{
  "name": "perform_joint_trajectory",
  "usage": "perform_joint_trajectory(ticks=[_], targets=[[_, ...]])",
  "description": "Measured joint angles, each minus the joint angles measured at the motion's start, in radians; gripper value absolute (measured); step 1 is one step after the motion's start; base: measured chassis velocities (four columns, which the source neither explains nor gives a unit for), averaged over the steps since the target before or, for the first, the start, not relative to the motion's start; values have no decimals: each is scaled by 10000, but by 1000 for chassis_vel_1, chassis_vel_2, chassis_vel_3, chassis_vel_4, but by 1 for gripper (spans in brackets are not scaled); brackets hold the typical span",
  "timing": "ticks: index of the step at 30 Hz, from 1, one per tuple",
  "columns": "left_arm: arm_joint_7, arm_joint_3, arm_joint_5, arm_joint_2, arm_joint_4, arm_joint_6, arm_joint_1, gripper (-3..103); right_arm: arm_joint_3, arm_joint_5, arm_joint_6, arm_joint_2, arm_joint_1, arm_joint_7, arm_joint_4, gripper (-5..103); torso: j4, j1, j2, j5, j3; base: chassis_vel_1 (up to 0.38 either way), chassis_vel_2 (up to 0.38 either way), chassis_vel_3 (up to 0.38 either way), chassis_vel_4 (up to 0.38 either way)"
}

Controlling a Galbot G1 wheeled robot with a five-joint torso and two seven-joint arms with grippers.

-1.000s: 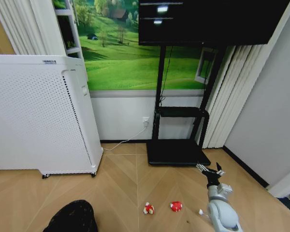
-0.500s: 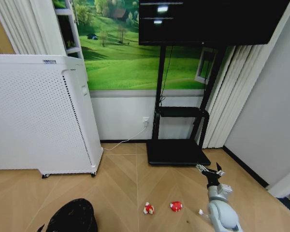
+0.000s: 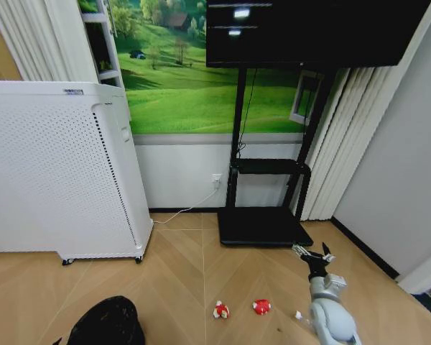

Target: Pick up the trash bin and place the garbage on the floor into it.

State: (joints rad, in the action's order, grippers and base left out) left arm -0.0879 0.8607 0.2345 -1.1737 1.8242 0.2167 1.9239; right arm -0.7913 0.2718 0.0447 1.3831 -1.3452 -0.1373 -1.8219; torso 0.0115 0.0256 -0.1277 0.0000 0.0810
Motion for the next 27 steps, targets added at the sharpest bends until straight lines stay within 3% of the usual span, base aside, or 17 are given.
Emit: perform_joint_trajectory(ticks=[9, 14, 27], targets=[[-16, 22, 118, 18, 47, -63, -78, 28, 113, -87, 49, 84, -25, 5, -1, 100, -1, 1, -1, 0, 0, 0, 0, 0, 0], [-31, 27, 142, 7, 78, -111, -148, 17, 124, -115, 68, 85, -4, 5, -2, 100, 0, 0, 0, 6, 0, 0, 0, 0, 0], [-6, -20, -360, -321, 292, -382, -718, 16, 30, -192, 165, 87, -84, -1, 76, 100, 2, 0, 0, -13, 0, 0, 0, 0, 0]])
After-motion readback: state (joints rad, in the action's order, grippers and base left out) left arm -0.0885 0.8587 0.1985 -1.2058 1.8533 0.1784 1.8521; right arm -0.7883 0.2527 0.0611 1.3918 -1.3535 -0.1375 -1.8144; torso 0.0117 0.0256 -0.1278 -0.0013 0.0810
